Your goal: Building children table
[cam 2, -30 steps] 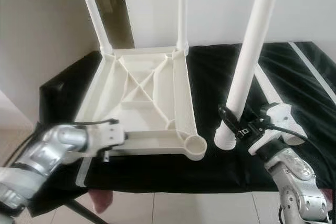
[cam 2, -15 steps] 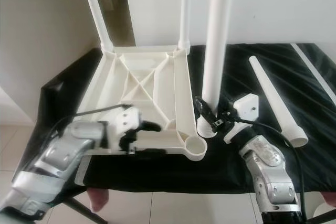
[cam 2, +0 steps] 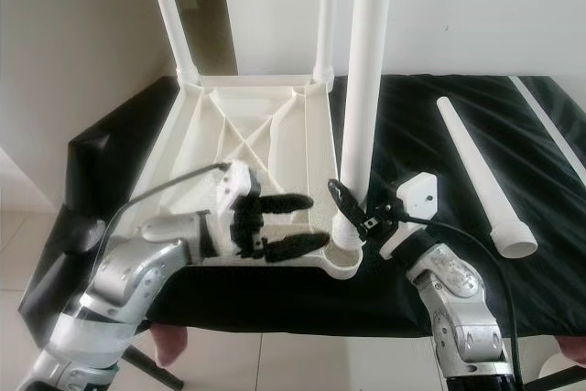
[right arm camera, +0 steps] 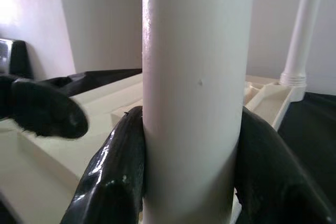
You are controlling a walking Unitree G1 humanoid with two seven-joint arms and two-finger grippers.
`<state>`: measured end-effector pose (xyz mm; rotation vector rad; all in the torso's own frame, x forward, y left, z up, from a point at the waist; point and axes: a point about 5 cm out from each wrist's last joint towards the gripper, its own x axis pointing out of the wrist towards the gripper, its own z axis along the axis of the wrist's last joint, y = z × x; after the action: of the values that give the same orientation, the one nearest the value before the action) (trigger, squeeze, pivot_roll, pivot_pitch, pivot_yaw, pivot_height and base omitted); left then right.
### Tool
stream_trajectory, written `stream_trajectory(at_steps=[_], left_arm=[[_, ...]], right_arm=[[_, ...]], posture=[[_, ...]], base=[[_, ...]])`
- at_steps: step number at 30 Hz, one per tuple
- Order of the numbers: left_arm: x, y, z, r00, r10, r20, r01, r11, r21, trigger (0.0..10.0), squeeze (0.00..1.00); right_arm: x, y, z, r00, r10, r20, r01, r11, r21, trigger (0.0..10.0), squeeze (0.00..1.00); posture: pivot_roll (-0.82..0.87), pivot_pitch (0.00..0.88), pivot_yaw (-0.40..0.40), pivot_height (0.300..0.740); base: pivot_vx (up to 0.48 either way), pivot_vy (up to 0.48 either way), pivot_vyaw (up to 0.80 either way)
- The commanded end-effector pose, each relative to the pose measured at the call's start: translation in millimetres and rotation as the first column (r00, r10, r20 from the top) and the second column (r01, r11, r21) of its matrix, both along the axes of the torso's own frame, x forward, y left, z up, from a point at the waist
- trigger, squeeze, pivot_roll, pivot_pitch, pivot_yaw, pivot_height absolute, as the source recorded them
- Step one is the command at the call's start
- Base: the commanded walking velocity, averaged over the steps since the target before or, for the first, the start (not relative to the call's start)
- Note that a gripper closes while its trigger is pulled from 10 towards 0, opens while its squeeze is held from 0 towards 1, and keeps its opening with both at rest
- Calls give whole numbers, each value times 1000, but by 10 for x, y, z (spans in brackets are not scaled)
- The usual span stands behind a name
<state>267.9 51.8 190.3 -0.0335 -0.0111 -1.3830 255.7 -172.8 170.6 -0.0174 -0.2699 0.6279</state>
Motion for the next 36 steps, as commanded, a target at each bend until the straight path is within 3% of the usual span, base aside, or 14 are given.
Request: stream_trajectory(at_steps=[1, 17, 22, 36], left_arm=[[-14, 29, 42, 1000, 10, -16, -10, 1000, -11, 10000, 0], [-27, 38, 100, 999, 23, -35, -24, 1000, -16, 10000, 0], [-32, 41, 120, 999, 24, -36, -24, 1000, -13, 10000, 0], [-27, 61, 159, 999, 24, -37, -24, 1000, -13, 10000, 0]], right_arm=[[-53, 39, -121, 998, 41, -49, -42, 999, -18, 10000, 0], [-171, 80, -316, 986, 119, -119, -128, 989, -70, 10000, 0], [-184, -19, -453, 980, 110, -165, -130, 984, -118, 10000, 0], [-220, -212, -503, 981, 53, -188, -80, 987, -139, 10000, 0]], posture=[[30, 0, 3, 740], [25, 0, 16, 740], [26, 0, 20, 740], [23, 0, 33, 740]], base=[[0, 0, 0], [0, 0, 0], [0, 0, 0], [0, 0, 0]])
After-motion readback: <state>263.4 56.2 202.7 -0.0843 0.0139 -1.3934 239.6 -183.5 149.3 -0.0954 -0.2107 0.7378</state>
